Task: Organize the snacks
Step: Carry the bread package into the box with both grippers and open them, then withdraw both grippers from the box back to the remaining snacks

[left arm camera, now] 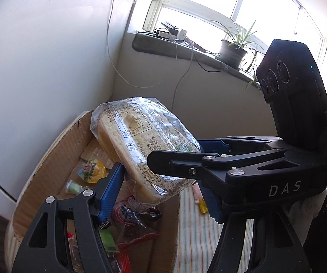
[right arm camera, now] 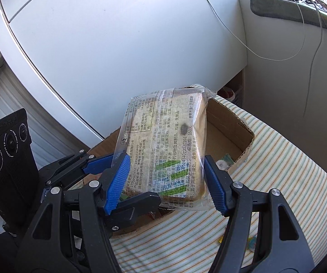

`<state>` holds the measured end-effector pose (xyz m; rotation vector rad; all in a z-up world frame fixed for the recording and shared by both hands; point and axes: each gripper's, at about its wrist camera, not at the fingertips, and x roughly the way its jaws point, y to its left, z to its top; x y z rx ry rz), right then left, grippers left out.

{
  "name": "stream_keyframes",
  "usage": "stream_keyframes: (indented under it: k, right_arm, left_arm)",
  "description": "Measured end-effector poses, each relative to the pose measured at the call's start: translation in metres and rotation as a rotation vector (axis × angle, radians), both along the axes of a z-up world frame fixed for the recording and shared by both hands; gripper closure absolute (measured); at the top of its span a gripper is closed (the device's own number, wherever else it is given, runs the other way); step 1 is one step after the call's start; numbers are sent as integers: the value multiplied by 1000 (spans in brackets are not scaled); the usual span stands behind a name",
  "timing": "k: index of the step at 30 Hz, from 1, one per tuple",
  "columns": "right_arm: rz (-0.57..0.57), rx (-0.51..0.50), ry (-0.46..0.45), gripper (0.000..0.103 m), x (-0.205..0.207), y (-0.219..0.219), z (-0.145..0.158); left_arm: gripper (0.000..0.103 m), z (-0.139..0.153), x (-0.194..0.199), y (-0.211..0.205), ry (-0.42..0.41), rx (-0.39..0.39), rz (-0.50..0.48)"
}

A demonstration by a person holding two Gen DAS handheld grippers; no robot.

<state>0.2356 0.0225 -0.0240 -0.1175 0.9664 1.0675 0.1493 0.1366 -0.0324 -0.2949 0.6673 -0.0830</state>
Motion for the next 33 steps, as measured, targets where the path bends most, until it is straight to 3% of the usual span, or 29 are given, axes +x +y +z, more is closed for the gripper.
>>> stream_keyframes:
  k: [10, 20, 23, 33]
  right_arm:
    - [34, -21, 14, 35, 10, 19, -14]
    - [33, -64, -30, 34, 5, 26, -20]
    - [20, -57, -30, 29, 4, 21, -20]
    - [-16, -62, -72, 29, -2, 13, -5]
  left_arm:
    - [39, -9, 6, 18, 35, -9, 42]
    - [39, -12, 18, 22, 56, -9, 67]
    - [39, -10, 17, 21, 53, -2, 67]
    - [39, -2, 2, 16, 33, 15, 66]
